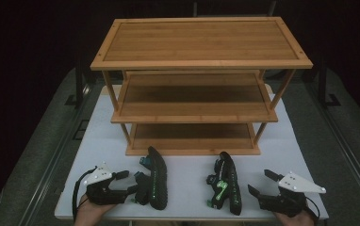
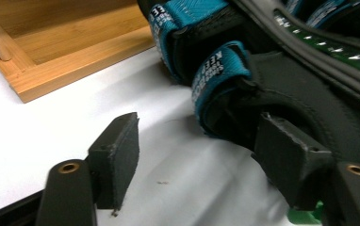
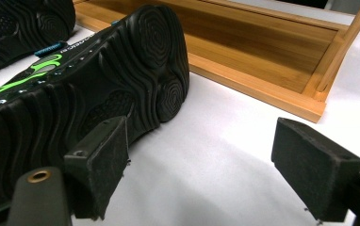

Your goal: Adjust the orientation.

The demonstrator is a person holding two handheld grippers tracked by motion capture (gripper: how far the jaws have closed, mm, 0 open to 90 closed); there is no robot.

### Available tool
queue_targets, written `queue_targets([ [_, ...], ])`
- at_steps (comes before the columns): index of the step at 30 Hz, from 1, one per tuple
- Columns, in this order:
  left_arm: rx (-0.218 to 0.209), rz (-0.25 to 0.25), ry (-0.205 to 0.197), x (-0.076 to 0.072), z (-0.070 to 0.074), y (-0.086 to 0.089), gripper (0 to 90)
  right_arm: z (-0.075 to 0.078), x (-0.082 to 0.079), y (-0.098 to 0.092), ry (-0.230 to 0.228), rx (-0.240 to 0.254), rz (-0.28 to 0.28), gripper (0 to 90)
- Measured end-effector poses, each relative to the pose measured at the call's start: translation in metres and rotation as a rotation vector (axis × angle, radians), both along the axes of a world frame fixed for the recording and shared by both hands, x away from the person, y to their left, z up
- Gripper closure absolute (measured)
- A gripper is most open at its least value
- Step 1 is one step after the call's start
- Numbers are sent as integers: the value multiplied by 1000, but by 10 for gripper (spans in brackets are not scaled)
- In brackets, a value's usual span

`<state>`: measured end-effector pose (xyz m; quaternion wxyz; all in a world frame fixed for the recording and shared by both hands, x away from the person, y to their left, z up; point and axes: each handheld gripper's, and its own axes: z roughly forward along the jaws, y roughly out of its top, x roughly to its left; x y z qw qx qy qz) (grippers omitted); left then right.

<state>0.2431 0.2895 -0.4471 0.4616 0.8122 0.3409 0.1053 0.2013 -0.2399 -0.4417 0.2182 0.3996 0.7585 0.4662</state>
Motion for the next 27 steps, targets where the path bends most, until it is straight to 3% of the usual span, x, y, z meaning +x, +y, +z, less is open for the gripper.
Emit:
queue_targets([
  [7, 8, -8, 28, 6, -1, -3, 436, 1, -1, 2, 1, -1, 4, 188],
  [12, -34, -26, 45, 11, -1, -9, 503, 0, 0, 3, 4, -4, 9, 188],
  [16, -47, -58, 22, 11, 2, -16, 562, 0, -1, 4, -1, -5, 10, 188],
  [27, -87, -100, -34, 13, 18, -35, 572, 0, 0, 5, -5, -4, 12, 188],
])
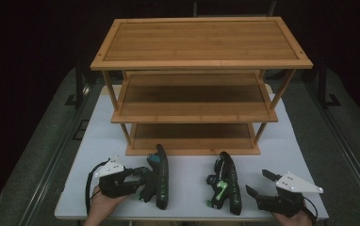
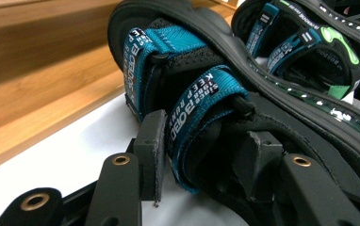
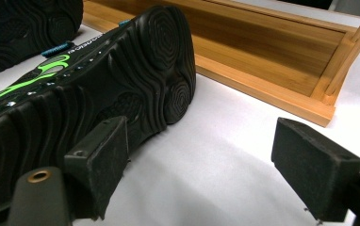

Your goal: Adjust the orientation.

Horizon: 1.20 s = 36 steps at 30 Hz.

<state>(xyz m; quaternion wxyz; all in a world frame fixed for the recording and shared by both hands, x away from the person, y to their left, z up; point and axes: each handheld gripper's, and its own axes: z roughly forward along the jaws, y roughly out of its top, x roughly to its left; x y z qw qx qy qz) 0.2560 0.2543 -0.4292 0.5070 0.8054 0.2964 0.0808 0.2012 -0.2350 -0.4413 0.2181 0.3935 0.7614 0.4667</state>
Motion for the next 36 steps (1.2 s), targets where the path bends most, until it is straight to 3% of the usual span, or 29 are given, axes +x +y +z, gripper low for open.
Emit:
queue_targets([
  [18, -71, -61, 18, 10, 6, -16, 565, 3, -2, 0, -19, 9, -5, 188],
  [22, -88, -54, 12, 11, 7, -19, 569, 4, -3, 0, -22, 11, -5, 188],
  [25, -91, -52, 15, 12, 7, -21, 549, 4, -3, 0, -24, 10, -5, 188],
  [27, -55, -61, -10, 12, 7, -34, 549, 4, -3, 0, -24, 12, -6, 188],
  [36, -69, -84, -21, 12, 5, -53, 520, 5, -4, -3, -29, 27, -8, 188],
])
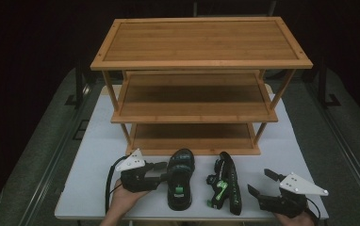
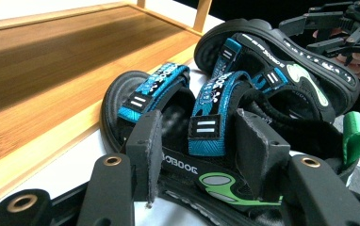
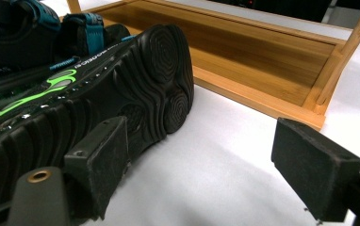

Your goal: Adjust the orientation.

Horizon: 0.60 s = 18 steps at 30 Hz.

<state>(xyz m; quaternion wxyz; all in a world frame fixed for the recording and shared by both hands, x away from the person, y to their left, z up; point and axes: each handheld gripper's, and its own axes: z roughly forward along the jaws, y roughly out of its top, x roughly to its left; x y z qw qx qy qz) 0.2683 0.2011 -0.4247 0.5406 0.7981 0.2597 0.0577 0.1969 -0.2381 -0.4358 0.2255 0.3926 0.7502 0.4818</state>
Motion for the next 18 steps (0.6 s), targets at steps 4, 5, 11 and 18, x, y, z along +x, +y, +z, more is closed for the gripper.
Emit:
queue_targets([
  [4, -8, 3, -1, -2, -2, -3, 489, 2, -1, 1, -3, 16, 11, 196],
  [5, -6, 1, -2, -2, -3, -4, 481, 2, -1, 1, -7, 17, 14, 216],
  [11, -2, -8, -5, -5, -3, -8, 469, 8, -4, 4, -24, 54, 31, 259],
  [18, 14, -29, -2, -6, -2, -12, 545, 16, -5, 12, -31, 59, 69, 406],
])
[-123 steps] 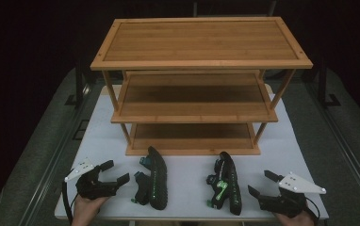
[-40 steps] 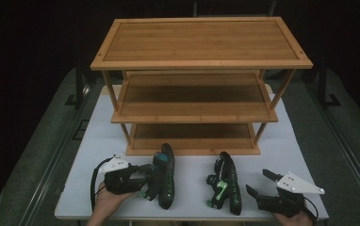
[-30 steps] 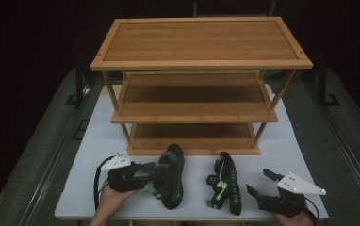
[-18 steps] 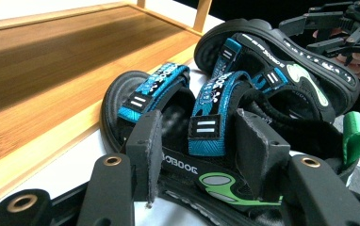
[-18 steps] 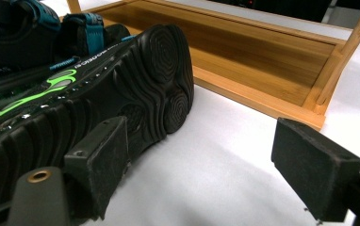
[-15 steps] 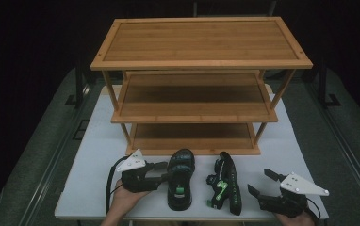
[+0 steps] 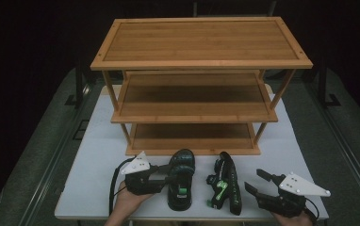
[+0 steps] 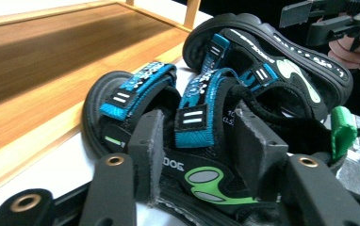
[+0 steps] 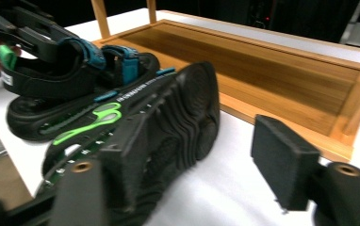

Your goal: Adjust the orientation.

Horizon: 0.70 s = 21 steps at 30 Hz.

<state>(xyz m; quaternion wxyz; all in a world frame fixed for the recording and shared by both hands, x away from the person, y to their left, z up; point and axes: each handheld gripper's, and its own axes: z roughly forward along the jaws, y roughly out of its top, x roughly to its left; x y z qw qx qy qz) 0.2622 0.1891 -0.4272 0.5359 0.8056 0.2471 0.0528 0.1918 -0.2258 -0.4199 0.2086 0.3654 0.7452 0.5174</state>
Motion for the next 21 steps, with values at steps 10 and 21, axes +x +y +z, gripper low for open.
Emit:
queue_targets([
  [10, 4, 5, -2, -1, 0, -1, 554, 9, 0, 20, -17, -33, 46, 676],
  [21, 0, 5, 1, -1, 0, 0, 556, 13, 8, 43, -29, -84, 84, 876],
])
